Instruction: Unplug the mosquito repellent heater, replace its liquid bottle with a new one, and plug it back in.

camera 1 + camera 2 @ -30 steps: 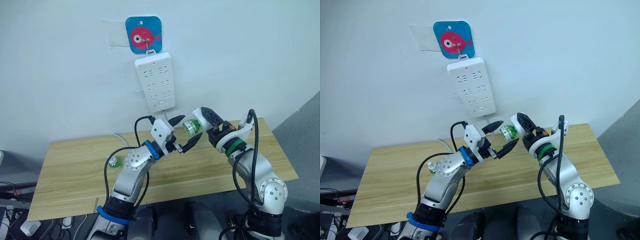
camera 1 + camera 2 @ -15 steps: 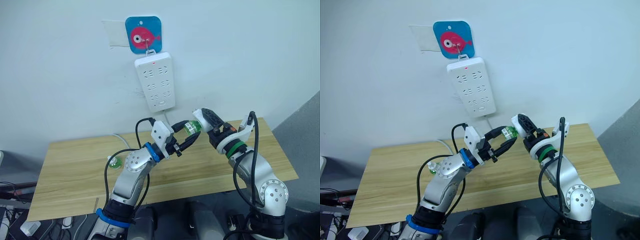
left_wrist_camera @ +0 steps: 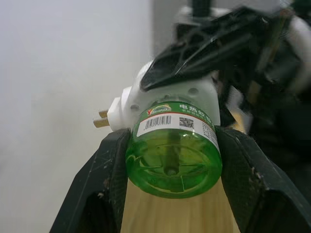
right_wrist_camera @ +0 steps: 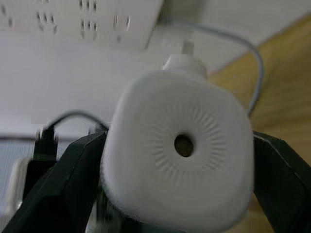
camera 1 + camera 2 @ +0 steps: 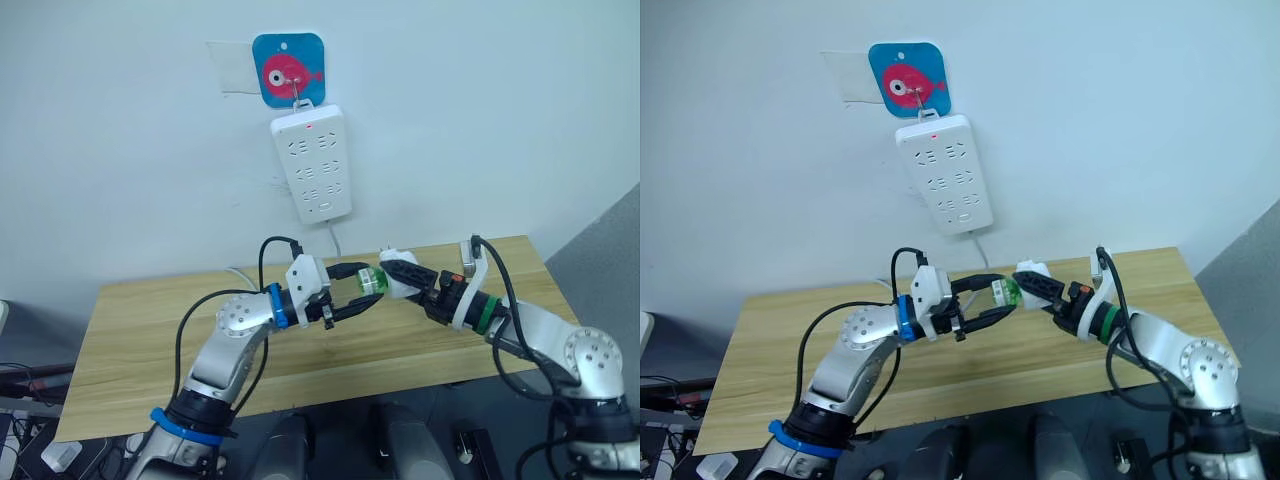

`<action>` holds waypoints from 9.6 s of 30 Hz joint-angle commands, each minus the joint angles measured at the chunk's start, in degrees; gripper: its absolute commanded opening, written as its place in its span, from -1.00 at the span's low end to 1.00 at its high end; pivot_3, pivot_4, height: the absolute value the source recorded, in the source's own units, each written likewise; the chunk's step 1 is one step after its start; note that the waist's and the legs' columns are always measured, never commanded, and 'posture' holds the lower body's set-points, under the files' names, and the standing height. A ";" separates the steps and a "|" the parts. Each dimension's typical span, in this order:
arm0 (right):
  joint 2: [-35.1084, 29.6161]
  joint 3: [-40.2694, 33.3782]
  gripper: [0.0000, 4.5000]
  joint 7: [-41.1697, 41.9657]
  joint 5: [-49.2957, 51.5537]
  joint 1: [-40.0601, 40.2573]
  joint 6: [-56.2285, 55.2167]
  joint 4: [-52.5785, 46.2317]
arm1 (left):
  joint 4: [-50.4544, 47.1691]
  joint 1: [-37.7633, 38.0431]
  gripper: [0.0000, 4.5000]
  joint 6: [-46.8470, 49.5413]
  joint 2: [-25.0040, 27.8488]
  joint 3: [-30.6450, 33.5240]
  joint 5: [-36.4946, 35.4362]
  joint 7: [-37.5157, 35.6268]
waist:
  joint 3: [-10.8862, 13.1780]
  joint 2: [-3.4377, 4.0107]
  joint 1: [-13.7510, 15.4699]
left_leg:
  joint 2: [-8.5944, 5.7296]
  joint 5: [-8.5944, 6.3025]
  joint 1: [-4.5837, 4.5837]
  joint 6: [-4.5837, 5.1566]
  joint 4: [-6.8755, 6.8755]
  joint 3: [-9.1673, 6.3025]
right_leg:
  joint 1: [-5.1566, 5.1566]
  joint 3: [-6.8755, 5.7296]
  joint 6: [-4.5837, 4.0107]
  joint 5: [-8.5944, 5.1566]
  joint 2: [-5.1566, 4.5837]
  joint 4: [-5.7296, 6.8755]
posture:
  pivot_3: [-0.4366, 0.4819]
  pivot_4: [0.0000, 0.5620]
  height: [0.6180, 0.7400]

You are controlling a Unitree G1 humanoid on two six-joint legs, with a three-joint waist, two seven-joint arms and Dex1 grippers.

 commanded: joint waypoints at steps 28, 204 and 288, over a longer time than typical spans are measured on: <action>-12.15 6.92 0.96 23.37 1.50 -15.62 22.15 20.46 | -0.31 -2.01 0.02 -8.92 1.14 -0.34 -0.34 -7.76 | 0.02 -0.03 0.97 | 0.04 -0.07 -0.04 0.12 0.08 0.13 | -0.04 0.12 -0.01 0.13 0.04 -0.03 | -0.12 -0.21 1.00; -14.67 9.71 0.33 32.05 1.49 -18.54 21.15 17.92 | 12.74 -4.64 0.00 -59.65 6.39 -3.54 22.74 17.94 | 0.00 -0.02 1.73 | -0.02 -0.16 -0.13 0.30 0.37 0.64 | -0.11 0.31 0.26 0.38 -0.27 -0.04 | -0.13 -0.26 1.00; -10.33 19.81 0.98 61.64 -108.48 -32.28 -23.62 72.32 | -8.97 8.67 0.00 65.06 14.02 15.22 -92.70 38.02 | 0.58 -0.43 2.04 | -0.13 -0.38 -0.17 0.60 0.86 0.48 | -0.06 0.41 0.25 0.27 -0.64 -0.04 | 0.07 -0.05 1.00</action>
